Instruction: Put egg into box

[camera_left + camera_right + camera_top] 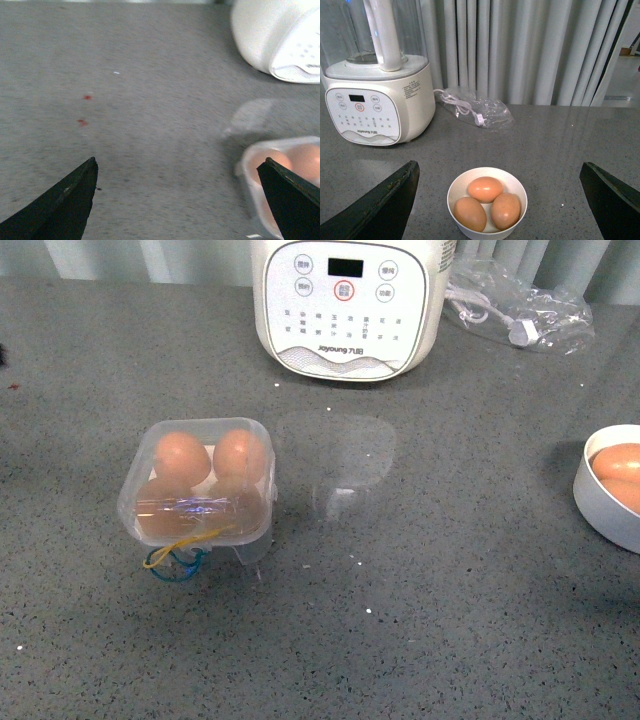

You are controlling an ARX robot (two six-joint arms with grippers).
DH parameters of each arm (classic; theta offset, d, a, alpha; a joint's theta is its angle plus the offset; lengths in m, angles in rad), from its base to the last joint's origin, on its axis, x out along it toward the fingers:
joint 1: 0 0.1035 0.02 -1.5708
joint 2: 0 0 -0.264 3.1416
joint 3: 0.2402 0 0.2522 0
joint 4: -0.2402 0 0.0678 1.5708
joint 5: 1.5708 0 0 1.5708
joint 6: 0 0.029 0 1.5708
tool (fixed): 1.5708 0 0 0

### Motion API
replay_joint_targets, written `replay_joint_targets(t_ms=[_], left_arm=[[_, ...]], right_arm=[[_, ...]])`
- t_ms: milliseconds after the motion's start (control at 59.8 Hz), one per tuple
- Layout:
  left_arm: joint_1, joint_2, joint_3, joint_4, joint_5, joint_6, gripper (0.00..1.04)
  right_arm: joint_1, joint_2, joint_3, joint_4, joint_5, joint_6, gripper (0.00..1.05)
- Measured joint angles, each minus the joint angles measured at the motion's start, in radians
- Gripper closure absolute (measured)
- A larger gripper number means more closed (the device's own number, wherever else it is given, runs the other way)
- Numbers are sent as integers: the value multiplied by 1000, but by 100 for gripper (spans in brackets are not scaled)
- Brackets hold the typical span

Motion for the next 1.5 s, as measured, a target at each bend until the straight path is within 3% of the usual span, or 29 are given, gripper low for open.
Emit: replay_joint_targets(t_ms=[67, 167, 267, 318, 702, 769, 853, 986, 1504], left_arm=[[85, -66, -9, -19, 24, 0, 7], [113, -86, -16, -3, 27, -5, 8], [95, -66, -142, 343, 50, -50, 25], [80, -79, -193, 446, 42, -59, 34], [-4, -312, -331, 406, -42, -80, 100], [-60, -369, -349, 370, -122, -84, 101], [-96, -441, -372, 319, -130, -84, 101], [-98, -494, -401, 322, -135, -84, 101], [-98, -788, -402, 41, -135, -84, 101]], right_arm=[[0, 0, 0, 0, 0, 0, 7], [0, 0, 0, 0, 0, 0, 7], [0, 0, 0, 0, 0, 0, 7], [0, 0, 0, 0, 1, 0, 7], [0, 0, 0, 0, 0, 0, 7], [0, 0, 0, 0, 0, 0, 7], [0, 0, 0, 0, 0, 0, 7], [0, 0, 0, 0, 0, 0, 7], [0, 0, 0, 0, 0, 0, 7]])
